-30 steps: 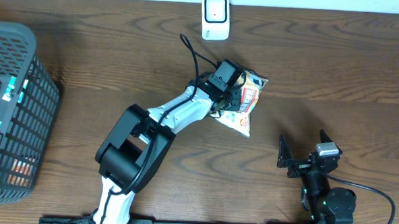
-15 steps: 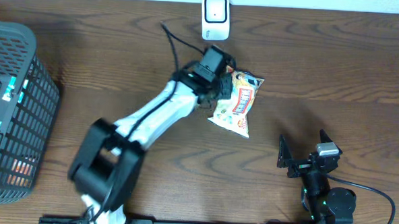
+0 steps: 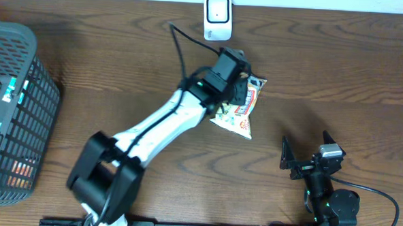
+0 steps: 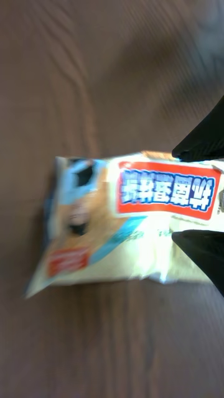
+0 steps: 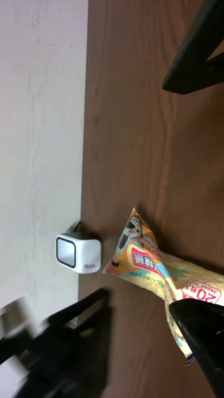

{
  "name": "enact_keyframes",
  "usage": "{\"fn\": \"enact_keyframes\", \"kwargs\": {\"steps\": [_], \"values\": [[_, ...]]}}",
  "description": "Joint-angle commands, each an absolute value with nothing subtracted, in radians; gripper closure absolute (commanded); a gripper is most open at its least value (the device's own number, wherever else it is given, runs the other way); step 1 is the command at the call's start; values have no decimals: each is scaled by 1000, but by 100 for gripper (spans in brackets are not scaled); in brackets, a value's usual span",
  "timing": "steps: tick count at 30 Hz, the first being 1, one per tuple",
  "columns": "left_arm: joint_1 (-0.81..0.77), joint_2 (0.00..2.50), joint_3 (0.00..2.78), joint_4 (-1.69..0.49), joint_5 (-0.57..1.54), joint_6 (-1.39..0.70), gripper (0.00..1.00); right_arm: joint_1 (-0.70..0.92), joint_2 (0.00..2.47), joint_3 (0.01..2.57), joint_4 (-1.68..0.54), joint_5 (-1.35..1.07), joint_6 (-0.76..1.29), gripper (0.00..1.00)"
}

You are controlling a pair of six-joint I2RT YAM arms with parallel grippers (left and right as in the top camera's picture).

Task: Scan the item barcode
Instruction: 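Lower the pack onto the table in front of the scanner, adjust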

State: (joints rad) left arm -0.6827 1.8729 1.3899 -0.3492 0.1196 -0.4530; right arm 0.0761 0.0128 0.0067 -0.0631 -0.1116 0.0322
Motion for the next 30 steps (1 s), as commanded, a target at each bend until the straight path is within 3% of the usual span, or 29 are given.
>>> {"fn": "enact_keyframes", "kwargs": {"steps": [1, 6, 14, 25, 30], "values": [[-710, 1954, 1380, -350, 115, -466, 64, 80, 9, 6, -67, -111, 18, 1], [-731, 2061, 1380, -355, 113, -432, 64, 80, 9, 6, -67, -111, 18, 1], [-706, 2052, 1382, -538, -125, -397, 64, 80, 9, 6, -67, -111, 18, 1], [-704, 1814, 1386, -491, -109, -405, 64, 80, 9, 6, -67, -111, 18, 1], [-705, 1827, 1382, -471, 29, -423, 64, 80, 9, 6, -67, -111, 18, 1]]}}
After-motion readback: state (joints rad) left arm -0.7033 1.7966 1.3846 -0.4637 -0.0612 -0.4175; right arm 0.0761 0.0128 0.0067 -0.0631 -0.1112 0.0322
